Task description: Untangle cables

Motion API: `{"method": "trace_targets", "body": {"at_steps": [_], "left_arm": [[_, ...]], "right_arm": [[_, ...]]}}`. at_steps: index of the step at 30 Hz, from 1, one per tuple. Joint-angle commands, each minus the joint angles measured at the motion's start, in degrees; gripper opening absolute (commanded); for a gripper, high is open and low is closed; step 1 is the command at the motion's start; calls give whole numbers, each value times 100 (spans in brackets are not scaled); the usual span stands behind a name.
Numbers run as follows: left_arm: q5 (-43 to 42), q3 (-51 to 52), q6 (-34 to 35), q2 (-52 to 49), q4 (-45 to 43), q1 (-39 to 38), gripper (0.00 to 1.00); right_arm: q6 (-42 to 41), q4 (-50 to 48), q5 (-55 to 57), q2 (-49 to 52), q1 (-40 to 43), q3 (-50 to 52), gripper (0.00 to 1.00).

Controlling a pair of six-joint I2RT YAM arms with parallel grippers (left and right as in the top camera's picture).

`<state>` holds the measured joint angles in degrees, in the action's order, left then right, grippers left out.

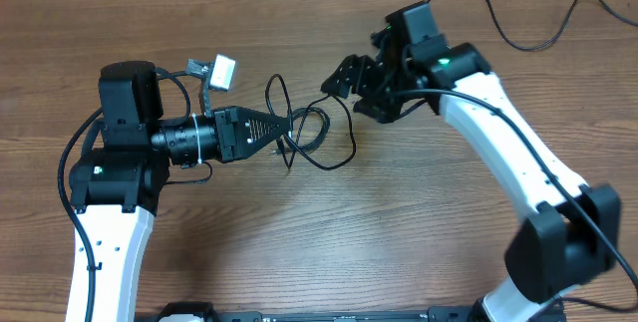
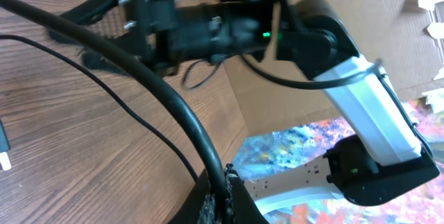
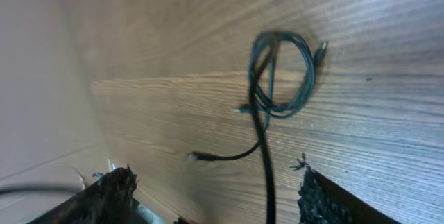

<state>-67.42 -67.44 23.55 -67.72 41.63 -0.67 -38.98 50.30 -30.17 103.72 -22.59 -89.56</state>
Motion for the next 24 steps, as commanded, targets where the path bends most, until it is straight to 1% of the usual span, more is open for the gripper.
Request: {"method": "trace_targets", "body": {"at_steps": [1, 3, 6, 8, 9, 14, 18, 24], "left_arm": [[52, -55, -219, 52, -26, -11, 4], [50, -55, -219, 52, -26, -11, 4], [50, -55, -219, 52, -26, -11, 4], [50, -55, -219, 52, -26, -11, 4], [52, -55, -221, 52, -26, -11, 4], [142, -55, -238, 50, -22, -11, 4], [186, -55, -240, 50, -2, -11, 4], [205, -55, -240, 50, 7, -11, 4]], "right_arm": [[-26, 22, 33, 236, -61, 31, 73], [-28, 66, 275, 289, -61, 31, 71], [-26, 157, 870, 326, -61, 31, 71], [-26, 214, 1019, 332, -61, 33, 70], [-26, 221, 1008, 334, -61, 33, 66], [-28, 179, 944, 337, -61, 35, 57], [-26, 162, 769, 337, -68, 35, 45], [-24, 170, 564, 337, -66, 35, 37]]}}
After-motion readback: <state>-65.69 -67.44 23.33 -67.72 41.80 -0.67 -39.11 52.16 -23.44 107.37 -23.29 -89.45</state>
